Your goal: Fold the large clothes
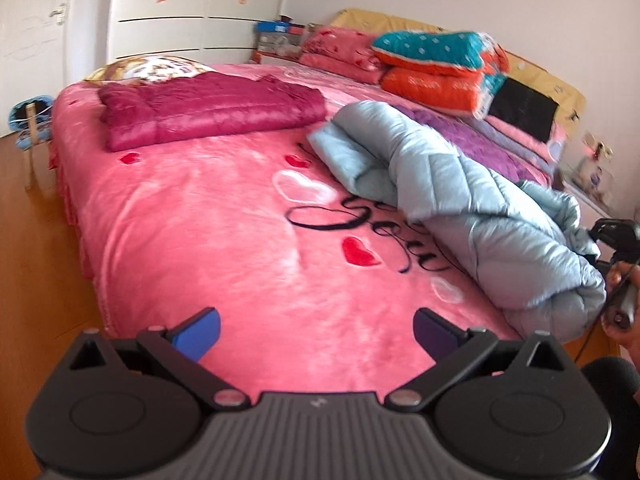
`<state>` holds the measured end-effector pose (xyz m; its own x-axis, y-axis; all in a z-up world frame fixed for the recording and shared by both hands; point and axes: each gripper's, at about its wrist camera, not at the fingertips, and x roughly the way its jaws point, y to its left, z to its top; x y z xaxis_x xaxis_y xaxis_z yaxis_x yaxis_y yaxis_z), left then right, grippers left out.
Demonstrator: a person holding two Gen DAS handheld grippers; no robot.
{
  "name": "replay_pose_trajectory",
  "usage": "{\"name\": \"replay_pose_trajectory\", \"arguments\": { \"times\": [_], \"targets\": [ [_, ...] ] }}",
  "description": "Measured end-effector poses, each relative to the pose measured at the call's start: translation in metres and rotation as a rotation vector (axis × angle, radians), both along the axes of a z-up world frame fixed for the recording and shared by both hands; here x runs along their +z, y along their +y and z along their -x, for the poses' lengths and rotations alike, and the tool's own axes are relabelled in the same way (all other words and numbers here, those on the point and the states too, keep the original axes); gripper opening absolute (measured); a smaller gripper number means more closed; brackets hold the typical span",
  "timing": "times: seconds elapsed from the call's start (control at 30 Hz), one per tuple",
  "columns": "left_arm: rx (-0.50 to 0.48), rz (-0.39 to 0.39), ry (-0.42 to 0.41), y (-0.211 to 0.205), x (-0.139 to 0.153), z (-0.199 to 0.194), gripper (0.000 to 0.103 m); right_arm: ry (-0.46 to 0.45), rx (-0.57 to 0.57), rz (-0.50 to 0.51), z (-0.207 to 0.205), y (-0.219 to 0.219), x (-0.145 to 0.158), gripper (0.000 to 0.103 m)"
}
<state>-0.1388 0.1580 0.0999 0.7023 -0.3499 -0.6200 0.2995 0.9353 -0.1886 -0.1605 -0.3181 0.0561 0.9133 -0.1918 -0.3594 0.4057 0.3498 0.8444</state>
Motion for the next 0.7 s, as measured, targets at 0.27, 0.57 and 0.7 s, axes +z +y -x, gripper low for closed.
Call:
{"name": "replay_pose_trajectory", "arguments": {
  "times": [0.27,0.57,0.7],
  "targets": [
    [-0.066,-0.018,-0.002,-0.040,0.001,-0.016,0.102,0.081,-0.038,-0.015,0.010,-0.015,-0.020,0.031],
    [-0.082,-0.006,-0.039,-0.076,0.013,-0.044,0.102,0.057,0.010,0.063,0.000,-0.027,-0.001,0.103],
    [-0.078,0.014,-0.055,-0.092,0.019,-0.066,0.102,0.039,0.069,0.171,-0.005,-0.015,0.016,0.103]
  ]
}}
